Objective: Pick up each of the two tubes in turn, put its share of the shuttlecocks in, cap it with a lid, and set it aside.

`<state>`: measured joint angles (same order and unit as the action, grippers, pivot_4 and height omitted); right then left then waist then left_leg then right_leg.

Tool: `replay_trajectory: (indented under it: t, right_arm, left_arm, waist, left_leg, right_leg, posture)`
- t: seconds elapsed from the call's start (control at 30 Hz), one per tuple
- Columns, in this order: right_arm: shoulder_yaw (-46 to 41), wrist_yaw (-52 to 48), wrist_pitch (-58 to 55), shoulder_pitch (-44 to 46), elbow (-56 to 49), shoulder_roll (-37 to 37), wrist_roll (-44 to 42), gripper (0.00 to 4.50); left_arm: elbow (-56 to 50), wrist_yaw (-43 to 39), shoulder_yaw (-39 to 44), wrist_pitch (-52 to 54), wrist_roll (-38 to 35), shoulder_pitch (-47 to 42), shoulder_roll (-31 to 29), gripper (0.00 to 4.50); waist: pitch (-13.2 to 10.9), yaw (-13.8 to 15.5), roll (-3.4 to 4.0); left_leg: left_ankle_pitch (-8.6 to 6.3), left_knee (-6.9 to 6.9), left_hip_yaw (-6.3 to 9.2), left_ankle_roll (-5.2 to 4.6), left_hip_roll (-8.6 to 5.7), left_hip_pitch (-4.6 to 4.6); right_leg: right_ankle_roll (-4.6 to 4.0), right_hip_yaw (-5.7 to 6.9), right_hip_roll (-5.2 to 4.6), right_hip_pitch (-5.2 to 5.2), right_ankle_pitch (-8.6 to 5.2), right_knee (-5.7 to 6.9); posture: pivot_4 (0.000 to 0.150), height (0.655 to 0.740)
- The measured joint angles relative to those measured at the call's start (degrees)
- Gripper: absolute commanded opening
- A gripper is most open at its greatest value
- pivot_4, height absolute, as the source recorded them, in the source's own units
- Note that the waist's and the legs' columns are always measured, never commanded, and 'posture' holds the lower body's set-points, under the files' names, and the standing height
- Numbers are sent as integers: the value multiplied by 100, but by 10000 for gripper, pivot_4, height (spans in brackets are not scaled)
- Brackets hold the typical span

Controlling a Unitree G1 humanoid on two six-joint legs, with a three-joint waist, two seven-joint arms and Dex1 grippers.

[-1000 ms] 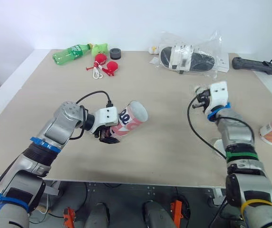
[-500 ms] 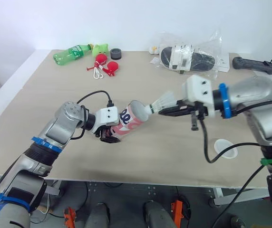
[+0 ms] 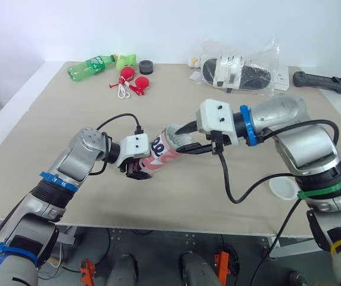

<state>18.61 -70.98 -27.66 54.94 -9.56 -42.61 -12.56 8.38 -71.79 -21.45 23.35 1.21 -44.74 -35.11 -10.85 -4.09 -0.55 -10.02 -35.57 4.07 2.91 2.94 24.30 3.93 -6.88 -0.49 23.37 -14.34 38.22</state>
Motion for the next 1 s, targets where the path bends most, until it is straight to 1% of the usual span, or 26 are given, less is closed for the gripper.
replay_trajectory:
  t: [0.07, 0.1, 0.17, 0.23, 0.27, 0.33, 0.4, 0.43, 0.47, 0.7, 0.87, 1.0]
  right_arm:
    - [-113, 11, -35, 21, 0, -1, -1, 43642]
    - [-170, 17, -68, 31, 1, -2, -13, 44428]
    - [-277, -56, -173, 40, 1, -2, -174, 41582]
    - [-353, -154, -275, 70, 25, -4, -330, 32965]
    - [-408, -201, -334, 123, 60, -11, -427, 27642]
    - [-541, -259, -376, 230, 112, -48, -513, 18768]
    - [-547, -268, -363, 277, 202, -86, -502, 9153]
    - [-522, -280, -317, 281, 315, -80, -445, 3594]
    - [-484, -284, -279, 281, 422, -52, -387, 437]
    - [296, -399, 32, 399, 1189, 664, 99, 437]
    - [980, -388, 544, 710, 1930, 1296, 809, 437]
    - [1106, -515, 820, 911, 2235, 1501, 1134, 437]
  left_arm:
    - [-4, 0, 0, -12, 0, 6, 0, 36647]
    - [-4, 0, 0, -41, 2, 11, 0, 36647]
    - [3, 7, 10, -33, -6, 12, 4, 36647]
    - [3, 13, 10, -33, -5, 12, 5, 36647]
    - [4, 20, 10, -33, -5, 12, 7, 36647]
    - [5, 29, 10, -32, -5, 13, 12, 36647]
    - [6, 31, 10, -30, -4, 13, 13, 36647]
    - [6, 36, 10, -27, -4, 14, 14, 36647]
    - [6, 39, 10, -24, -5, 14, 14, 36647]
    - [6, 53, 21, 25, -8, 14, 31, 36647]
    - [-5, 69, 36, 68, -9, 27, 50, 36647]
    - [-36, 91, 78, 165, -10, 66, 37, 36647]
  waist:
    - [0, 0, 0]
    - [0, 0, 0]
    - [0, 0, 0]
    - [0, 0, 0]
    - [0, 0, 0]
    - [0, 1, 0]
    - [0, 1, 0]
    - [0, 1, 0]
    - [0, 0, 0]
    - [0, -7, 0]
    - [0, -1, 0]
    - [1, -17, -1]
  left_leg:
    - [0, 0, 0, 0, 0, 0]
    - [0, 0, 0, 0, 0, 0]
    - [0, 0, 0, 0, 0, 0]
    - [0, 0, 0, 0, 0, 0]
    - [0, 0, 0, 0, 0, 0]
    - [0, -1, 0, 0, 0, 0]
    - [0, -2, 0, 0, 0, 0]
    - [0, -2, 0, 0, 0, 0]
    - [0, -2, 0, 0, 0, -1]
    - [0, -2, 0, 0, 0, -2]
    - [0, -2, 2, 0, 0, -2]
    - [0, -1, 2, 0, 1, -8]
  right_leg:
    - [1, -1, 0, -1, 0, 0]
    - [1, -1, 0, -1, -1, 0]
    - [0, 0, 0, -1, -1, 0]
    - [0, 0, 0, -1, -1, 0]
    - [0, -1, 0, 0, 0, 0]
    - [0, -1, 0, -1, 0, 0]
    - [0, 0, 0, -1, 0, 0]
    - [0, 0, 0, -1, 0, 0]
    - [-1, -1, 0, -1, 0, 0]
    - [-1, -1, 0, -1, 1, 2]
    - [-1, 3, 0, -1, 1, 3]
    - [-2, 3, 2, -3, 2, 8]
  posture:
    - [1500, 7400]
    - [1500, 7400]
    - [1500, 7400]
    - [1500, 7400]
    - [1500, 7400]
    - [1500, 7400]
    - [1500, 7400]
    - [1500, 7400]
    - [1500, 7400]
    - [1500, 7400]
    - [1500, 7400]
    - [1500, 7400]
